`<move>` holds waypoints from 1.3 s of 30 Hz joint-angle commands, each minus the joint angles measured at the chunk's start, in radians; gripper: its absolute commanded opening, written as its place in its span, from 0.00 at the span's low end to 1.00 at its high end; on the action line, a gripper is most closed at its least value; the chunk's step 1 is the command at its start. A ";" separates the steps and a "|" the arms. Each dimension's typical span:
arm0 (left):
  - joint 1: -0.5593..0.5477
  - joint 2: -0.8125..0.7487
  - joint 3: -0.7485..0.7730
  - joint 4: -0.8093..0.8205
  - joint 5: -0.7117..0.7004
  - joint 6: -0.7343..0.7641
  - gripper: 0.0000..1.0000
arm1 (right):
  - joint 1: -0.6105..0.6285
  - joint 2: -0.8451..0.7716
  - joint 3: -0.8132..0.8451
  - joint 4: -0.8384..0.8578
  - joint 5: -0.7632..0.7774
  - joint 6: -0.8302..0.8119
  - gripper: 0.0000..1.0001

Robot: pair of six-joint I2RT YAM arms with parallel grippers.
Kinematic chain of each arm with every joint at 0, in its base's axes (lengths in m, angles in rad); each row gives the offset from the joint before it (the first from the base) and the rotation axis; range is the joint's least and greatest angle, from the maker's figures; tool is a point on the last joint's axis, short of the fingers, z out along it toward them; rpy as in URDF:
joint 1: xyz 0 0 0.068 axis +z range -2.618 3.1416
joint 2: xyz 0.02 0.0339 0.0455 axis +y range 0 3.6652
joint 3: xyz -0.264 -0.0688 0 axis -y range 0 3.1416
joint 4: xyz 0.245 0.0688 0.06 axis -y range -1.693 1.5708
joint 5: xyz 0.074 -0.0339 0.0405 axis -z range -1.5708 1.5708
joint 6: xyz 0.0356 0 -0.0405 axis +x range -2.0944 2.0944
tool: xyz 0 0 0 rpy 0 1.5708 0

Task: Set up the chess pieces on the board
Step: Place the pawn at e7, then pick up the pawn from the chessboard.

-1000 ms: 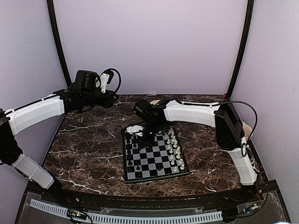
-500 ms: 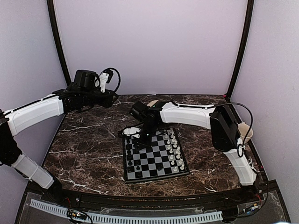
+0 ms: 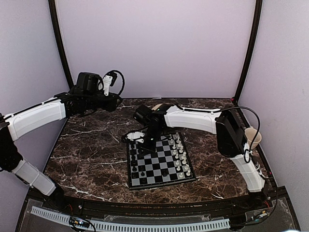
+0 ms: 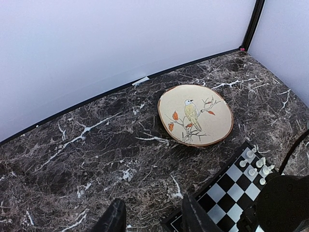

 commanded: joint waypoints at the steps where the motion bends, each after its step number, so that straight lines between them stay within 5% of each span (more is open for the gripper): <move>1: -0.002 -0.024 -0.007 0.006 0.013 0.004 0.41 | 0.010 -0.001 -0.006 -0.004 0.000 0.004 0.13; 9: -0.002 -0.022 -0.007 0.004 0.012 0.006 0.41 | 0.011 -0.046 -0.040 -0.009 0.054 0.004 0.22; 17: -0.002 -0.017 -0.009 0.005 0.017 0.007 0.41 | -0.008 -0.298 -0.349 0.093 0.137 -0.005 0.28; 24: -0.002 0.001 -0.006 0.003 0.030 0.002 0.41 | -0.010 -0.461 -0.565 0.073 0.015 -0.080 0.29; 39: -0.002 0.009 -0.006 -0.001 0.033 0.007 0.41 | 0.030 -0.441 -0.637 0.087 0.047 -0.113 0.28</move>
